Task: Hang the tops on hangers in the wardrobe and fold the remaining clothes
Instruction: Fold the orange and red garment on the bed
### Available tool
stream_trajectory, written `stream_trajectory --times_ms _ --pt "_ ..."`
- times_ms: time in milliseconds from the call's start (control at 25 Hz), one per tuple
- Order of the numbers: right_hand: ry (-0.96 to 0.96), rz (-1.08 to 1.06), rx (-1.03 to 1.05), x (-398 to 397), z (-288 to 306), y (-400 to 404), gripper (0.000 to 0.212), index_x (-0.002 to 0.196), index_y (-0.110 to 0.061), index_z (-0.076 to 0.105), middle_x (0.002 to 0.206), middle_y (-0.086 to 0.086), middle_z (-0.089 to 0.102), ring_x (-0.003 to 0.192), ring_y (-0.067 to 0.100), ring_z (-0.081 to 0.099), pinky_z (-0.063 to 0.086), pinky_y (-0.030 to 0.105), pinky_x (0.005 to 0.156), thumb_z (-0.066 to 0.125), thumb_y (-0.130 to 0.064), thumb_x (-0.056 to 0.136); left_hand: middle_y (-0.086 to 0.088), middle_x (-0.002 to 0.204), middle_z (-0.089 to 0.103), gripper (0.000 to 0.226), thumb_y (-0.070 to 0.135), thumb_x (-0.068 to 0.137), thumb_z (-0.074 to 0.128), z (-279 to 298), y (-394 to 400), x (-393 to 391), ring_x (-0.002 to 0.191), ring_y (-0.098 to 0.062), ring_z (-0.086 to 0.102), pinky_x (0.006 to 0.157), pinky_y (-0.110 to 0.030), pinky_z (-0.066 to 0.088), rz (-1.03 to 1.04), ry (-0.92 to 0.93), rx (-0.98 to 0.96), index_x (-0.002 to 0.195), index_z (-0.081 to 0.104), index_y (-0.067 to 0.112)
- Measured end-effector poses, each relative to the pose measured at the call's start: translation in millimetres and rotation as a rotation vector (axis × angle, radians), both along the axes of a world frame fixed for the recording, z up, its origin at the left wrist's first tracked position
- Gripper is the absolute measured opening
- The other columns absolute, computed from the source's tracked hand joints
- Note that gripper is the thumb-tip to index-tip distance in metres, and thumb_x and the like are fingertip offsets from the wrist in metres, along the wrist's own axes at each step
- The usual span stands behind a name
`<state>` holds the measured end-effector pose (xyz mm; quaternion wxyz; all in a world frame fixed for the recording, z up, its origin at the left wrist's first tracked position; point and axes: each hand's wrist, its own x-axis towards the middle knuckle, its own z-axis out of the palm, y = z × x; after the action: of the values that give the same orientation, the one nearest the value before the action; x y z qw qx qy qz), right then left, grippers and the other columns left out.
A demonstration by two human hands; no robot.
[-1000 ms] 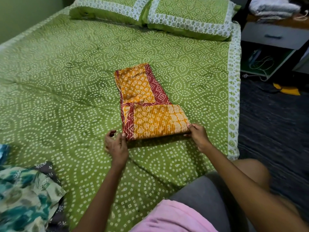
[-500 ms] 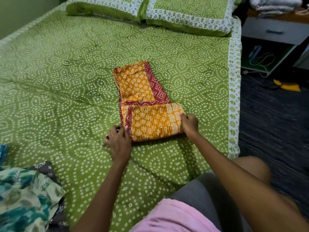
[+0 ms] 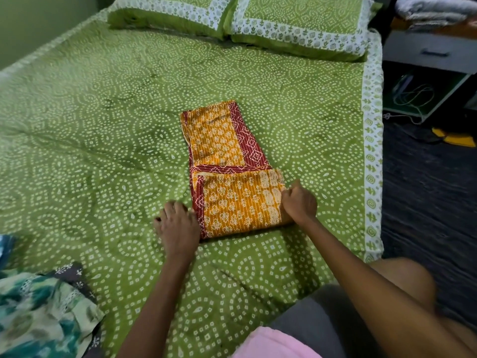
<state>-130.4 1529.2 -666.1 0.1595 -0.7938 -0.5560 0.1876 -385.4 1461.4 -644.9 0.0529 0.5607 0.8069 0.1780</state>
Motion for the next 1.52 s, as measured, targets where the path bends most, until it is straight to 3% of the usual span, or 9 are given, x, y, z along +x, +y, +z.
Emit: stream_trajectory --times_ms 160,240,440,720,960,1200,1320,1440,1520 --pt "0.111 0.241 0.307 -31 0 -12 0.03 0.125 -0.009 0.049 0.123 0.011 0.054 0.11 0.026 0.053 0.048 0.035 0.087 0.037 -0.019 0.099 -0.013 0.123 0.056 0.031 0.001 0.095 0.039 22 33 58 0.102 -0.02 0.052 0.092 -0.042 0.046 -0.457 -0.288 0.172 0.123 0.052 0.005" --pt "-0.031 0.575 0.077 -49 -12 -28 0.06 0.148 -0.017 0.019 0.154 0.006 0.022 0.142 0.023 0.019 0.018 0.045 0.117 0.008 -0.047 0.097 -0.005 0.155 0.02 0.045 0.024 0.102 0.027 -2 41 70 0.141 -0.021 0.021 0.116 -0.042 0.02 -0.645 -0.185 -0.155 0.146 0.024 0.015" --pt "-0.297 0.685 -0.143 -45 -31 4 0.064 0.138 -0.042 -0.019 0.149 -0.006 -0.026 0.14 0.02 -0.024 -0.017 0.05 0.112 -0.008 -0.067 0.08 0.005 0.155 -0.017 0.062 0.055 0.09 -0.006 -52 50 44 0.14 -0.012 -0.021 0.114 -0.031 -0.015 -0.635 0.12 -0.303 0.145 -0.013 0.029" --pt "-0.147 0.682 -0.097 -20 -39 56 0.053 0.145 -0.037 -0.005 0.155 -0.01 -0.01 0.144 0.015 -0.012 -0.01 0.045 0.115 0.013 -0.052 0.098 0.006 0.154 -0.007 0.075 0.069 0.081 -0.015 -52 92 9 0.143 -0.016 -0.013 0.111 -0.029 -0.019 -0.686 0.195 -0.289 0.145 -0.004 0.032" --pt "-0.057 0.777 -0.035 51 -36 34 0.049 0.141 -0.037 0.004 0.149 -0.019 0.005 0.143 0.013 0.014 0.027 0.041 0.11 0.012 -0.044 0.093 0.015 0.155 0.006 0.048 0.038 0.097 0.013 -39 84 -70 0.142 0.003 -0.007 0.118 -0.033 0.001 -0.89 -0.194 -0.297 0.145 0.016 0.037" --pt "-0.232 1.014 -0.06 61 -36 44 0.08 0.144 -0.037 -0.012 0.156 0.0 -0.011 0.143 0.011 -0.015 -0.01 0.036 0.116 0.009 -0.08 0.079 0.002 0.157 0.004 0.08 0.057 0.083 0.039 -47 110 -90 0.144 -0.013 -0.012 0.117 -0.034 -0.009 -1.141 0.168 -0.259 0.147 -0.005 0.04" --pt "-0.278 1.009 0.009 41 -37 63 0.068 0.146 -0.039 -0.002 0.156 0.001 -0.004 0.144 0.022 -0.009 -0.007 0.039 0.116 0.028 -0.065 0.09 -0.002 0.154 0.016 0.077 0.032 0.08 0.045 -50 129 -78 0.144 -0.013 -0.01 0.118 -0.038 -0.006 -1.163 0.218 -0.165 0.148 0.007 0.035" --pt "-0.141 0.922 0.064 29 -41 65 0.076 0.143 -0.042 0.017 0.148 0.003 0.021 0.139 0.033 0.009 0.014 0.058 0.112 0.057 -0.008 0.088 0.006 0.147 0.025 0.073 -0.012 0.079 0.043 -39 125 -58 0.141 -0.011 0.008 0.118 -0.048 0.008 -1.0 -0.005 -0.17 0.139 0.029 0.027" --pt "0.108 0.793 0.039 30 -30 46 0.052 0.134 -0.029 0.039 0.144 0.005 0.031 0.138 0.031 0.018 0.021 0.055 0.113 0.058 -0.019 0.086 0.006 0.143 0.035 0.064 -0.018 0.085 0.038 -34 110 -53 0.136 -0.012 0.019 0.118 -0.045 0.008 -0.833 -0.226 -0.182 0.132 0.046 0.025"
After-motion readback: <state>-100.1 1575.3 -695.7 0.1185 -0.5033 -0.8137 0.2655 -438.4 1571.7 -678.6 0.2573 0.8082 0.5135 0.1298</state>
